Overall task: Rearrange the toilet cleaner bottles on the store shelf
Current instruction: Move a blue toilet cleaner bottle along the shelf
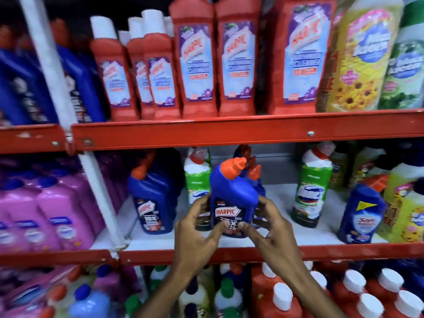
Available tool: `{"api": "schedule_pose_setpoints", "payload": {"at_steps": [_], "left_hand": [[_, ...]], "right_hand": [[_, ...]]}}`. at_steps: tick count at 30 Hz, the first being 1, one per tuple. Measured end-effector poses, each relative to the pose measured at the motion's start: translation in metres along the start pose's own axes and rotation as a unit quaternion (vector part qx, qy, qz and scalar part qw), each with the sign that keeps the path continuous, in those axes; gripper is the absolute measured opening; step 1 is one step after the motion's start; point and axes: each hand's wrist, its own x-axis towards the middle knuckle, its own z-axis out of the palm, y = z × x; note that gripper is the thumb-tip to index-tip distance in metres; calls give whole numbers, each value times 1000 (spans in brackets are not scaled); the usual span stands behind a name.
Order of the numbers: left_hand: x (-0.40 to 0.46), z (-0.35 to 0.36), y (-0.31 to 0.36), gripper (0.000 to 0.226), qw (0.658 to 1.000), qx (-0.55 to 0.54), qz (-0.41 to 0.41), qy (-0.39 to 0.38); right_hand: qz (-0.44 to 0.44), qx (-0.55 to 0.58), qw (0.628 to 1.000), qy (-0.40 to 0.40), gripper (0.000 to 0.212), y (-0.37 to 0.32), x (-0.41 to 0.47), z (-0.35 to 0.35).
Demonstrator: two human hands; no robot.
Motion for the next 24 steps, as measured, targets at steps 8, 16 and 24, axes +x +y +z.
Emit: {"api": "schedule_pose_setpoints", "payload": {"at_steps": [8,16,24], "left_hand": [[-10,-100,-51,66,992,60,-60,92],[-1,-138,-92,70,985,114,-98,83],[-8,-139,-97,64,976,172,-85,100]], "right_hand": [[-18,14,998,-66,55,-17,9,122],[-6,-36,996,-80,54,-17,19,189],[4,-57,995,-85,58,-13,16,201]]}}
